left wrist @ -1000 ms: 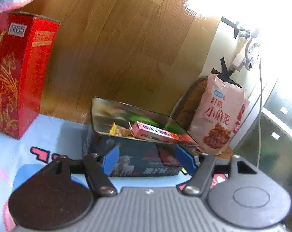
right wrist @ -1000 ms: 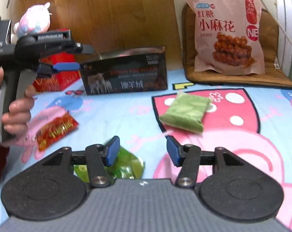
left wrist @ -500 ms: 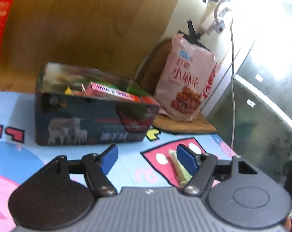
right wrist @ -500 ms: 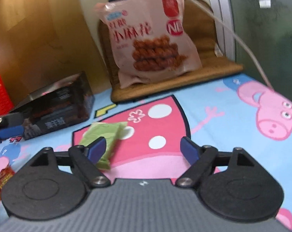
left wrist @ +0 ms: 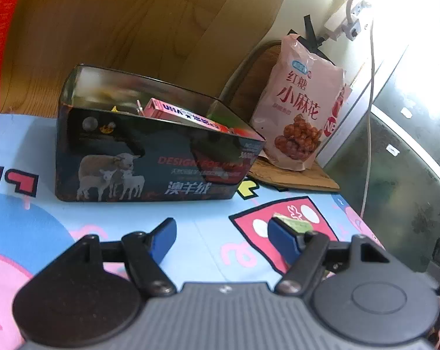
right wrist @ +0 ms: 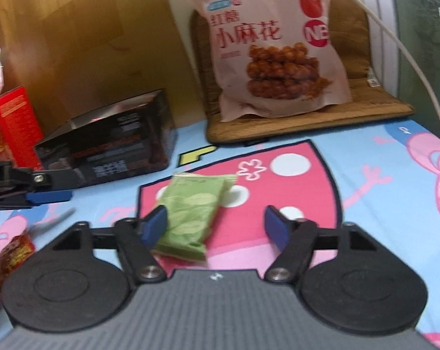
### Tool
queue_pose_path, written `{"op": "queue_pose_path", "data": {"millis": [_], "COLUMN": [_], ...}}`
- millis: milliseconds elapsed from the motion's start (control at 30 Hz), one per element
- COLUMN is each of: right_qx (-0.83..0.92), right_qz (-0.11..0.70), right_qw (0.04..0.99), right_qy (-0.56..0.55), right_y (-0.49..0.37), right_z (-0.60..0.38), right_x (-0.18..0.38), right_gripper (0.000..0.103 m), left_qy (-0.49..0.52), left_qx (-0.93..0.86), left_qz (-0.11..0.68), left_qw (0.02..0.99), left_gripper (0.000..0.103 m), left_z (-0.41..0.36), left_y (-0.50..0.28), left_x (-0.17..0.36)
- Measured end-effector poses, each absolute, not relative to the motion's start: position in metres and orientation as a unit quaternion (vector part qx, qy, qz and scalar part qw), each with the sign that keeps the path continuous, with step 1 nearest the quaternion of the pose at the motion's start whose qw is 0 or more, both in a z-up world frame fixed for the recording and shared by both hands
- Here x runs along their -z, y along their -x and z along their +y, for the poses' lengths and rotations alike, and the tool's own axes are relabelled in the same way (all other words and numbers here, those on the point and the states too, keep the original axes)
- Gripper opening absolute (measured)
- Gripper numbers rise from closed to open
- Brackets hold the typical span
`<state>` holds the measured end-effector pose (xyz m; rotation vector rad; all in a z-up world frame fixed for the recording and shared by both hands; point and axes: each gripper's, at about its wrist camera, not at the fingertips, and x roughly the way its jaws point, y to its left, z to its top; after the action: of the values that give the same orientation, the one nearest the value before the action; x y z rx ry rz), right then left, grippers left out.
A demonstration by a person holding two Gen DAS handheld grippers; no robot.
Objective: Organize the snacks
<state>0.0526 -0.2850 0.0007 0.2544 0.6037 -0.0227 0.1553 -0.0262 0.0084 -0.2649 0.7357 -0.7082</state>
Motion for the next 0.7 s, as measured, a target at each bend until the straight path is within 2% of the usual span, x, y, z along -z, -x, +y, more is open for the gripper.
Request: {"op": "queue_pose_path", "data": {"millis": [167,200,500,700], "right_qx": [-0.009,-0.012,-0.007,-0.001], "right_qz": [0.285,0.283,0.276,0.278], "right_qw": [0.95,0.952,0.955,0.951], "right_qy": [-0.124,-0.119,-0.111,-0.132], "right_y": [-0.05,-0.05,-0.047,-0.048], "right_z": [-0.277,-0.275,-0.272,-0.277], "right_x": [-0.003,-0.004,-0.002,0.001], "right_gripper": [0.037,0.035,0.035,0.044], "left_qy": [0.128,0.128,0.127,0.126], "left_qx": [0.336,0.336,0.336,0.337], "left_qz": [0.351,0.352,0.352,0.353], "left_qw": [0.864,0.864,0.864,0.864], "left_gripper": [0.072,0.072,0.073,0.073], "left_z": [-0.024,-0.024,-0.024,-0.025], "left_y": [-0.156,-0.156,-0.157,-0.157], "left_x": [-0.008,-0.008,-0.009,-0.008]}}
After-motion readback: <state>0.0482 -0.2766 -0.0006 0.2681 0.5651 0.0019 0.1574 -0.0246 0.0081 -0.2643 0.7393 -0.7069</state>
